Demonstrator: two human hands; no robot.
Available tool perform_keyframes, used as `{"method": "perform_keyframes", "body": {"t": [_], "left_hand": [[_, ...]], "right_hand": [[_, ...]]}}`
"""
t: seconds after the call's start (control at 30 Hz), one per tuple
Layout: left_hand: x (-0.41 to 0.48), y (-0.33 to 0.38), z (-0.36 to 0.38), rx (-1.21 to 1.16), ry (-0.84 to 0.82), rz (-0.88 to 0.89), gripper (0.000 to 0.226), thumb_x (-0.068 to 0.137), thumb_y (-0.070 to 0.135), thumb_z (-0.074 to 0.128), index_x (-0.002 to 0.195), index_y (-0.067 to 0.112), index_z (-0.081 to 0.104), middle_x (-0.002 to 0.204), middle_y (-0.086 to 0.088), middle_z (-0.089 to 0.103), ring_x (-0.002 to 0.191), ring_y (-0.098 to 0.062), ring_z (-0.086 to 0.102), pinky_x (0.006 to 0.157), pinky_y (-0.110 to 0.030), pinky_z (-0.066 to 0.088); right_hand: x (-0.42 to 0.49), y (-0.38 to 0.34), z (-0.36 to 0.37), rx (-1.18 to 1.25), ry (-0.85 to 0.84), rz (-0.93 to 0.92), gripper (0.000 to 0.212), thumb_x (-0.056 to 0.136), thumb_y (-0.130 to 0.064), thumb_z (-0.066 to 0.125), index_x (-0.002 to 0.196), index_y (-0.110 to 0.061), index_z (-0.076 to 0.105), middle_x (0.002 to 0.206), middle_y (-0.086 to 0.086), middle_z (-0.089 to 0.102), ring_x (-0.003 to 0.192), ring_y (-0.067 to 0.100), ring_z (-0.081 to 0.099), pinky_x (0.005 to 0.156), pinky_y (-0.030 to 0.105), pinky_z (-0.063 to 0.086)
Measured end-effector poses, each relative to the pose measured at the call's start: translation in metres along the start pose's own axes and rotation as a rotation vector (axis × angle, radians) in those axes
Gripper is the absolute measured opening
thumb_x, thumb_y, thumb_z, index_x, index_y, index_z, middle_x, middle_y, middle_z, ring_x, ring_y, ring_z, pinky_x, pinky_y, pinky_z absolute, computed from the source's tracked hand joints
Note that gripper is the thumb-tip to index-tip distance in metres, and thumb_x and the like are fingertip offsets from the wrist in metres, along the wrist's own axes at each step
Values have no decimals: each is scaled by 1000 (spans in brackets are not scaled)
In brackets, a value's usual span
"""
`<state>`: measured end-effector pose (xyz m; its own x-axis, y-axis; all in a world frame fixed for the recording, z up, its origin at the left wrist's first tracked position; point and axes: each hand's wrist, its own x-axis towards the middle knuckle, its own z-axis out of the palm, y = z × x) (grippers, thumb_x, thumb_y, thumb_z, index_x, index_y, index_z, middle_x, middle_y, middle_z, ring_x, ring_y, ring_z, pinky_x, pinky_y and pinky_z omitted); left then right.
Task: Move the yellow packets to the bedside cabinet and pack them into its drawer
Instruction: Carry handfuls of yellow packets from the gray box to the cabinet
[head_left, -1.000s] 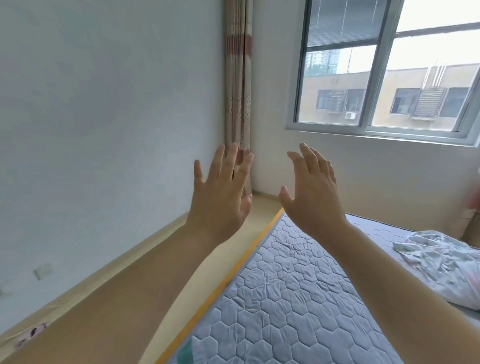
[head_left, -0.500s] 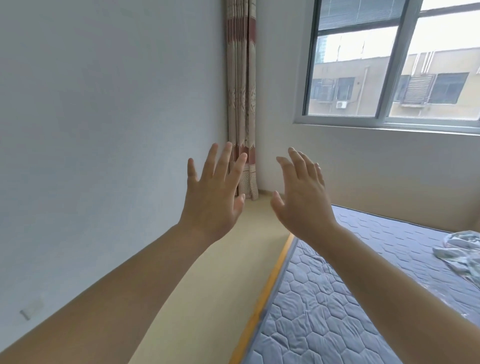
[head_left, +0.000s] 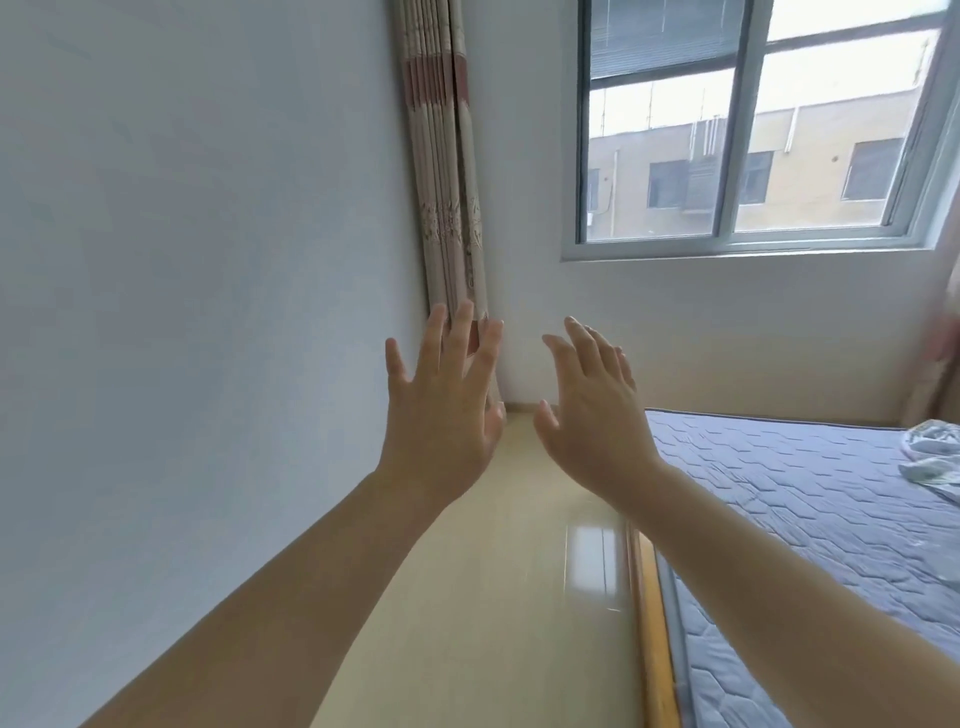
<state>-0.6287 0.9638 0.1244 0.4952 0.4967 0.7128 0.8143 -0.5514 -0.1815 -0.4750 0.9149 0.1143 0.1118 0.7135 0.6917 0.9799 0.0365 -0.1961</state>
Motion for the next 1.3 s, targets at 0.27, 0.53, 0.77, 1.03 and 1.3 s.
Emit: {"method": "perform_keyframes", "body": {"t": [0.27, 0.53, 0.77, 1.03, 1.3], "left_hand": [[32, -98, 60, -59, -27, -22, 74, 87, 35, 58, 150, 16, 25, 157, -14, 22, 145, -34, 17, 106, -67, 22], [104, -111, 171, -140, -39, 50, 80, 85, 37, 57, 149, 21, 13, 158, -13, 20, 145, -34, 18, 106, -66, 23], [251, -113, 316, -113, -18, 81, 79, 84, 40, 53, 148, 20, 11, 157, -14, 21, 145, -35, 19, 103, -69, 24], [409, -104, 486, -191, -35, 104, 79, 87, 42, 55, 152, 20, 16, 160, -12, 12, 147, -33, 8, 109, -65, 14], [561, -145, 678, -222, -14, 178, 78, 87, 48, 49, 151, 21, 13, 160, -12, 12, 147, -32, 7, 110, -64, 14]], "right_hand": [[64, -46, 68, -95, -22, -7, 61, 84, -20, 58, 140, -9, 36, 152, 13, 26, 141, 30, 23, 115, 47, 16], [132, 8, 147, -152, -21, 74, 64, 86, -22, 57, 143, -10, 32, 154, 13, 23, 143, 29, 20, 117, 47, 17], [258, 125, 246, -205, -2, 87, 63, 85, -22, 61, 141, -9, 36, 152, 15, 27, 141, 31, 25, 115, 49, 22], [408, 265, 347, -268, 31, 132, 63, 81, -23, 64, 138, -10, 41, 150, 13, 33, 139, 31, 30, 114, 49, 23], [559, 377, 483, -319, 71, 164, 63, 83, -23, 63, 140, -10, 39, 151, 13, 30, 140, 31, 28, 115, 48, 22]]}}
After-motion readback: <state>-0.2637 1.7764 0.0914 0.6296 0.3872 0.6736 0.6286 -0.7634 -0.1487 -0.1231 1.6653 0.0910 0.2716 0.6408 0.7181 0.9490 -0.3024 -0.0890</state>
